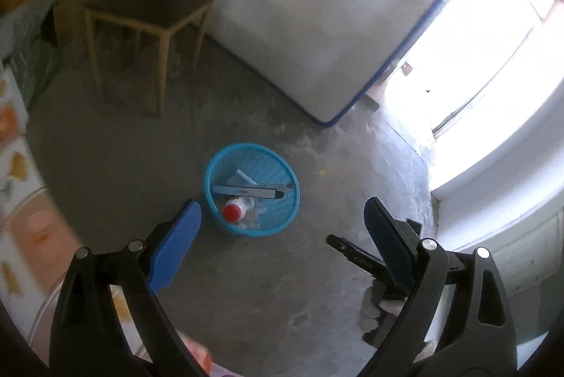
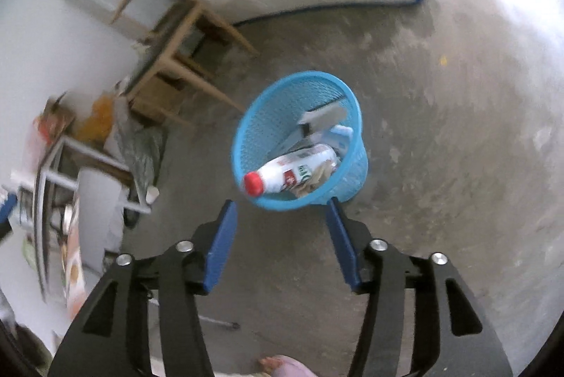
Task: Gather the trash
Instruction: 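Move both open grippers back over the table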
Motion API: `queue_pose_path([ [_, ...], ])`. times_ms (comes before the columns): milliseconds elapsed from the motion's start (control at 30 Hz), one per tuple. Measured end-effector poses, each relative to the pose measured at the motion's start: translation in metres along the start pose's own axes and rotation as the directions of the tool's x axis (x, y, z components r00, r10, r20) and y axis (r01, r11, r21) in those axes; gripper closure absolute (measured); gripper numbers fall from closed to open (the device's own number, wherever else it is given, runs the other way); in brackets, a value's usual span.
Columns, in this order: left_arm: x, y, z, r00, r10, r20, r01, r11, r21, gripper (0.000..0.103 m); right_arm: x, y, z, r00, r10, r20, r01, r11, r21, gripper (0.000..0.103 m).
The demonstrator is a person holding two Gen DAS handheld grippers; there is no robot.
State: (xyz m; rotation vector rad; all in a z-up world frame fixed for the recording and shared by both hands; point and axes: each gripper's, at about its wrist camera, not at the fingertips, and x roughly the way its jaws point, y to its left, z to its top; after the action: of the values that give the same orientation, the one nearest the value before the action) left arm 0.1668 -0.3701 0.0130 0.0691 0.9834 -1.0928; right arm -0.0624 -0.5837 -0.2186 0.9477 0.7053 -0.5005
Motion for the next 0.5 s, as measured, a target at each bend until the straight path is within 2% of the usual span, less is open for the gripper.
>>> queue_pose_path([
  [100, -0.048, -0.008, -0.026, 0.997, -0.012, 0.072, 0.012, 1.000, 0.003, 0.013, -0.042, 0.031, -0.023, 0.998, -0.025, 0.053, 0.031, 0.991, -0.130, 0.035],
  [233, -0.105, -0.002, -0.067, 0.989, -0.014, 0.148, 0.019, 0.999, -0.036, 0.013, -0.094, 0.073, -0.053, 0.990, -0.038, 0.136, 0.076, 0.956, -0.285, 0.019],
  [300, -0.130, 0.003, -0.092, 0.982, 0.008, 0.190, 0.003, 0.998, -0.058, 0.012, -0.110, 0.092, -0.063, 0.984, -0.048, 0.172, 0.107, 0.930, -0.351, 0.014],
  [367, -0.156, 0.011, -0.121, 0.969, 0.058, 0.240, -0.042, 0.996, -0.073, 0.012, -0.128, 0.116, -0.078, 0.974, -0.044, 0.221, 0.138, 0.893, -0.429, 0.009],
  [433, -0.177, 0.020, -0.154, 0.953, 0.140, 0.270, -0.118, 0.988, -0.099, 0.012, -0.144, 0.143, -0.095, 0.962, -0.027, 0.271, 0.167, 0.847, -0.506, 0.007],
  [500, -0.200, 0.031, -0.191, 0.935, 0.217, 0.281, -0.186, 0.973, -0.133, 0.012, -0.150, 0.160, -0.107, 0.959, -0.003, 0.282, 0.163, 0.822, -0.545, 0.007],
])
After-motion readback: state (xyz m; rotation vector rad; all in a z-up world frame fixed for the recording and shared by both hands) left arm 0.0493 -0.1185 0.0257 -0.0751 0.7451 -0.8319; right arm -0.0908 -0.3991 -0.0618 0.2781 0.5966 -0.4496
